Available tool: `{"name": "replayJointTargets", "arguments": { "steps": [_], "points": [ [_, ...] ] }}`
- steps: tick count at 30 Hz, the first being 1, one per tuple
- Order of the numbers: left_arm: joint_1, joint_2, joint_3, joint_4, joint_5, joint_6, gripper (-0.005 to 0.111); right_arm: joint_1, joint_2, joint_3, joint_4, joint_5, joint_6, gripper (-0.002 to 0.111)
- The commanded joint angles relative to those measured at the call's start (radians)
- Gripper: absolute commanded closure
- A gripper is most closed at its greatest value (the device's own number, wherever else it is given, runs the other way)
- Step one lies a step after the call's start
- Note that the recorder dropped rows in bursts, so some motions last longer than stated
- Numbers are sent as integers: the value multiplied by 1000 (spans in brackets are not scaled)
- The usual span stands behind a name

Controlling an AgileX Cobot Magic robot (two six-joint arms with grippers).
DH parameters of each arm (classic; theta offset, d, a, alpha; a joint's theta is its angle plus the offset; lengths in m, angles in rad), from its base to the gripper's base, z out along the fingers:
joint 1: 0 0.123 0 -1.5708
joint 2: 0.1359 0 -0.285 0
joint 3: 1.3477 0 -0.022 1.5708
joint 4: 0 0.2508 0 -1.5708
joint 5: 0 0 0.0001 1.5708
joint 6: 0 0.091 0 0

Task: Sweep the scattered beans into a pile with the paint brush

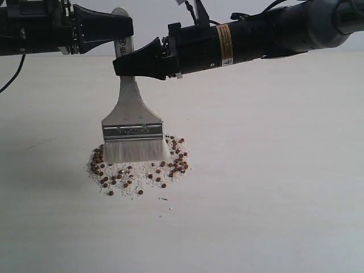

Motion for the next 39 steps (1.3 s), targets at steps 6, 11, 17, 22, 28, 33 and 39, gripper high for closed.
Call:
{"name": "replayJointTargets", "arguments": {
  "steps": [6,11,17,22,28,33,39],
  "points": [
    [54,-25,2,-19,3,24,52,-1,-76,-4,-40,393,31,108],
    [128,-25,2,-4,3,-47,103,-1,-186,-4,-227,884,122,108],
    [148,-43,90,-19,-76,17,107,1,-282,25,-227,1041,92,108],
    [148,-134,242,-19,-288,107,107,1,-335,74,-227,1227,88,108],
    [148,-353,384,-19,-535,98,107,1,-394,154,-227,1381,90,108],
    [148,-594,485,-19,-783,-6,107,1,-432,200,-227,1381,115,108],
    [148,-931,611,-19,-972,-89,107,1,-474,221,-175,1347,115,108]
  ]
}}
